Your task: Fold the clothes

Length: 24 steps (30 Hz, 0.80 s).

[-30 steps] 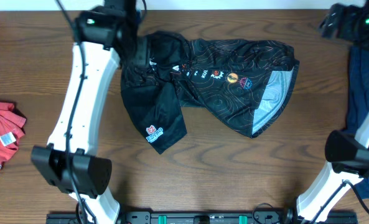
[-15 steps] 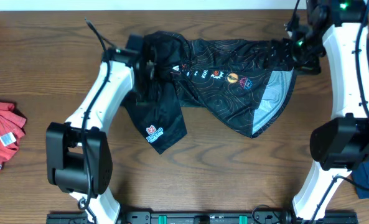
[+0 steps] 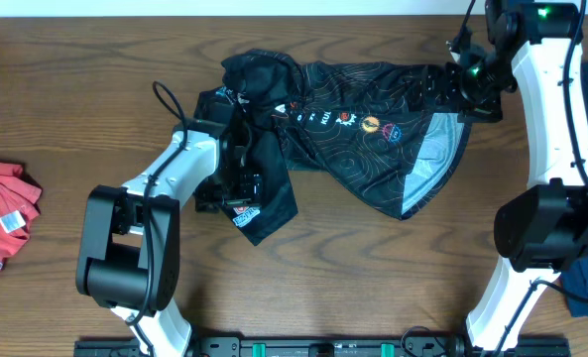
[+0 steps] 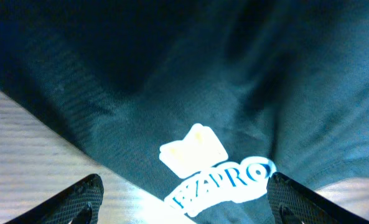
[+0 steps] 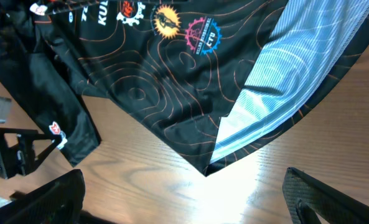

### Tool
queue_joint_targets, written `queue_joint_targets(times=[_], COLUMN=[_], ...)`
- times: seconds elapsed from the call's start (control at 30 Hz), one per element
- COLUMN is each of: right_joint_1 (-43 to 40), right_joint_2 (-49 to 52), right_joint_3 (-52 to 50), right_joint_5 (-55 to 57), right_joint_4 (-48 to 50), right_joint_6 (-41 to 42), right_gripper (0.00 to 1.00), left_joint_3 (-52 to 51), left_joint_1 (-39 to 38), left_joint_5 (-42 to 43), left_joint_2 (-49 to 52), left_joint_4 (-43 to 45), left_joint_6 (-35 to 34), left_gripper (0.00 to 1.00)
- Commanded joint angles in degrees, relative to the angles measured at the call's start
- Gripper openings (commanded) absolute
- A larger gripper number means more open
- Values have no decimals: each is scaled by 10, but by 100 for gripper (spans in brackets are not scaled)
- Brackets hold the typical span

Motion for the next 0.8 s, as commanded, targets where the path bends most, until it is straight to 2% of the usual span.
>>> queue_joint_targets(times=[0.0, 0.03, 0.07, 0.1, 0.17, 0.23, 0.27, 0.37, 0.43, 0.6, 0.77], right_joint_1=[18, 21, 22, 25, 28, 32, 33, 40, 43, 52, 54], right_joint_2=[-1, -1, -1, -1, -1, -1, -1, -1, -1, -1, -1], right_joint_3=[-2, -2, -2, -2, -2, -2, -2, -2, -2, -2, -2], right_joint_5=[-13, -13, -13, -13, -13, -13, -13, -13, -13, -13, -13], right_joint_4=[-4, -4, -5, -5, -5, -5, -6, -7, -7, -9, -14], right_joint_6=[-4, -4, -4, -4, -3, -3, -3, -3, -3, -3, -3], right_gripper=[99, 99, 99, 99, 99, 99, 99, 99, 99, 99, 99], left_joint_3=[-31, -43, -54, -64, -80, -93, -96, -101, -101, -101, -101], left_joint_1=[-1, -1, -1, -1, -1, -1, -1, 3, 15, 75, 148], left_joint_5=[5, 5, 6, 6, 6, 8, 7, 7, -18, -46, -46], left_joint_2=[-1, -1, -1, -1, 0, 0, 0, 0, 0, 0, 0], left_joint_4=[21, 36, 48, 59, 73, 84, 86, 89, 88, 83, 72], left_joint_6=[-41, -49, -54, -61, -70, -71, -71, -72, -97, -148, -156], left_gripper=[85, 80, 68, 49, 24, 15, 6, 6, 6, 6, 6])
